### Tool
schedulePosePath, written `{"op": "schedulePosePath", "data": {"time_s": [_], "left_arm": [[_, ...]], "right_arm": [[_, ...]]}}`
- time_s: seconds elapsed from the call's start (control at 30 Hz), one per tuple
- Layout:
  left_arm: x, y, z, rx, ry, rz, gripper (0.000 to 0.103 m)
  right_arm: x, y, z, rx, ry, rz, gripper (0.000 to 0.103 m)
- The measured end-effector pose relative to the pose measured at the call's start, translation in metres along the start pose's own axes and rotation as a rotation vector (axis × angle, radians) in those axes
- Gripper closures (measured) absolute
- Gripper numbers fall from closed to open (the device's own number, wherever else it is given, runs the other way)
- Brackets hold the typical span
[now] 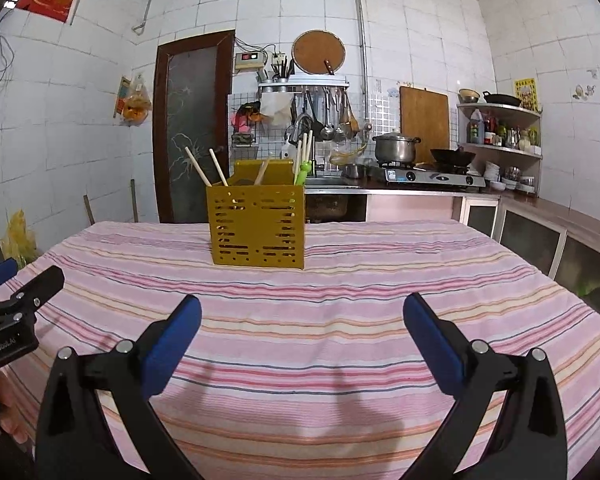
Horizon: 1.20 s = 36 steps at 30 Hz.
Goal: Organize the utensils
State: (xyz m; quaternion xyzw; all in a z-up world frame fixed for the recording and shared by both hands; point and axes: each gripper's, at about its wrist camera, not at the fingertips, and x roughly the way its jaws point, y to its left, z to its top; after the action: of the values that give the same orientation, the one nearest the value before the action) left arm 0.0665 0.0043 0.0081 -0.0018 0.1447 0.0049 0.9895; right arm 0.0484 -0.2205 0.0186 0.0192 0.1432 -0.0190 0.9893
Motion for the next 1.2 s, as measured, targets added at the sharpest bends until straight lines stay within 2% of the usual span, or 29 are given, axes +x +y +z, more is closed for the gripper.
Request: {"op": "schedulePosePath", "data": {"time_s": [1.2], "left_arm": [[-0.0034, -0.0016, -0.0017, 0.003, -0.010, -0.016, 0.005]], "right_arm": [[-0.0039, 0.0003, -0.0017, -0.016, -0.019, -0.010, 0.004]]}}
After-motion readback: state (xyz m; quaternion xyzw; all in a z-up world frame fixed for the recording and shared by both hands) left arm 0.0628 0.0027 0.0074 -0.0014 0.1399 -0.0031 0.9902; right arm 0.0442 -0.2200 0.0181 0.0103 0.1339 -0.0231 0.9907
